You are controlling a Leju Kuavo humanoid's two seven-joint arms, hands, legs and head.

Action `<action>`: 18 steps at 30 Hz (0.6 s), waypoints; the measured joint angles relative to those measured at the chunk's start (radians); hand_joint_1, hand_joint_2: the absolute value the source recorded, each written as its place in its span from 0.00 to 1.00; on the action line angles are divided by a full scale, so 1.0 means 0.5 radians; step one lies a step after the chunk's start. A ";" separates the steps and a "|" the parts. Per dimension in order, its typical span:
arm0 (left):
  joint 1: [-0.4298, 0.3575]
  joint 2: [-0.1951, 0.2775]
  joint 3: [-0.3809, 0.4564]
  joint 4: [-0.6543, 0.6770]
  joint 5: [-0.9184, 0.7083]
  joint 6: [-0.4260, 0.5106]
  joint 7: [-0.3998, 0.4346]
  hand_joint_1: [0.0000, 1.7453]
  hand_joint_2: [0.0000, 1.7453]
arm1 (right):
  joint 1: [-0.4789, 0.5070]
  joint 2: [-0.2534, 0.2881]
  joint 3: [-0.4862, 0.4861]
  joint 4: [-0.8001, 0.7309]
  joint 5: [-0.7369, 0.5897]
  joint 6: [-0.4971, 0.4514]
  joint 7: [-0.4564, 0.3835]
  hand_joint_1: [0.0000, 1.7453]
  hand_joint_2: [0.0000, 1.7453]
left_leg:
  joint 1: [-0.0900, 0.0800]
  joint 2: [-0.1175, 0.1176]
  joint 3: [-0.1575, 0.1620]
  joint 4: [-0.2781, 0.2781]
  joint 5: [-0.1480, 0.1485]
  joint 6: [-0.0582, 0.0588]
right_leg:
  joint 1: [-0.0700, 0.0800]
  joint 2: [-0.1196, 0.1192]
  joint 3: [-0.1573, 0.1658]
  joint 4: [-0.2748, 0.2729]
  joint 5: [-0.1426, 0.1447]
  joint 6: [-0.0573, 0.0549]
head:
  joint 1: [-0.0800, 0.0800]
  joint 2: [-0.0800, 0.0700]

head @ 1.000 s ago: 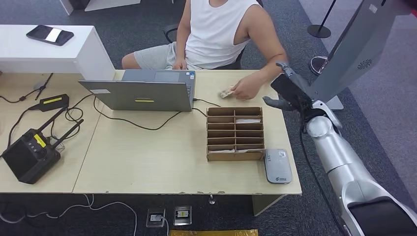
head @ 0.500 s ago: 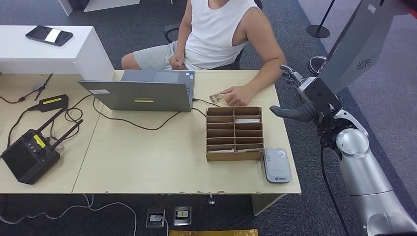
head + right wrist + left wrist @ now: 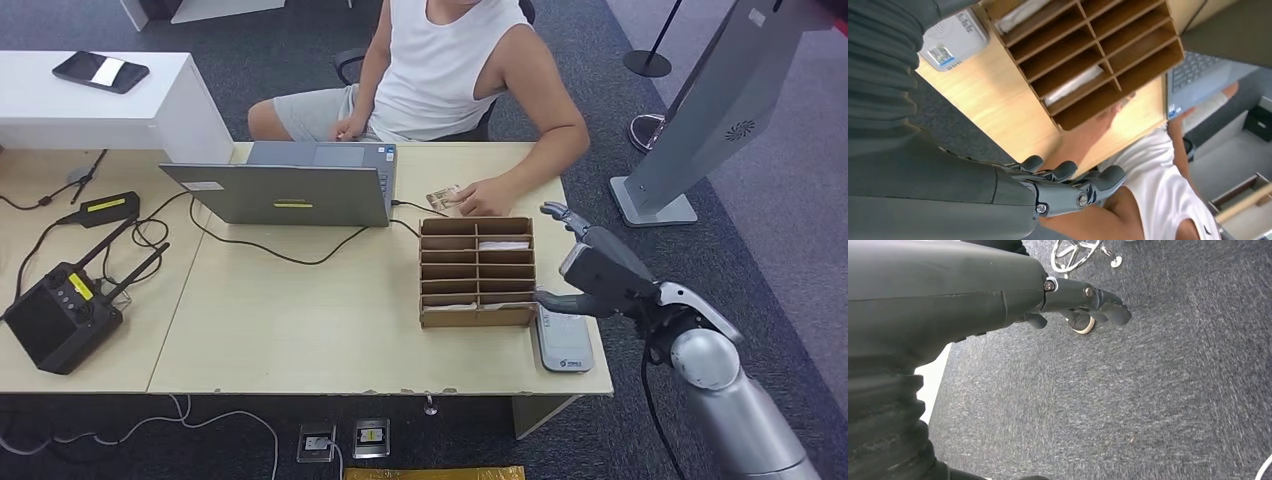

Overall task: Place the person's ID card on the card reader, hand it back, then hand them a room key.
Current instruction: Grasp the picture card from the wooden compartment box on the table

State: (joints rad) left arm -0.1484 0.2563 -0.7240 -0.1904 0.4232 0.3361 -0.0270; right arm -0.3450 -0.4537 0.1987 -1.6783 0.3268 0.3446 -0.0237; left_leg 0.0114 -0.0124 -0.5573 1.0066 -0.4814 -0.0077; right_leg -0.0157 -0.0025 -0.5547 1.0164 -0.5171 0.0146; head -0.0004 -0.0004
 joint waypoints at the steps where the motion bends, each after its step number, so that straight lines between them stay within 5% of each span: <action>1: 0.000 0.001 0.000 0.000 0.001 0.000 0.000 0.00 1.00 | 0.020 0.000 0.000 -0.018 0.009 0.002 0.003 0.00 1.00 | 0.000 0.000 0.000 0.000 0.000 0.000 | 0.000 0.000 0.000 0.000 0.000 0.000 | 0.000 0.000; 8: -0.001 0.003 0.000 0.001 0.020 -0.001 0.027 0.00 1.00 | 0.104 -0.016 0.004 -0.113 0.229 0.052 0.042 0.00 1.00 | 0.000 0.000 0.000 0.000 0.000 0.000 | 0.000 0.001 0.000 0.000 0.000 0.000 | 0.000 0.000; 18: -0.004 -0.008 0.000 0.005 0.080 0.045 0.120 0.00 1.00 | 0.209 0.018 0.148 -0.286 1.556 -0.044 0.253 0.00 1.00 | 0.000 0.000 -0.001 -0.001 0.000 0.000 | 0.000 0.001 0.000 0.000 0.000 0.000 | 0.000 0.000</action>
State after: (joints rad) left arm -0.1505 0.2522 -0.7240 -0.1877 0.4631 0.3584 0.0331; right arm -0.2403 -0.4447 0.2725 -1.8213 1.1046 0.3227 0.1029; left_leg 0.0116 -0.0124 -0.5576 1.0063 -0.4814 -0.0078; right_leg -0.0155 -0.0022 -0.5548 1.0165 -0.5172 0.0145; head -0.0005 -0.0004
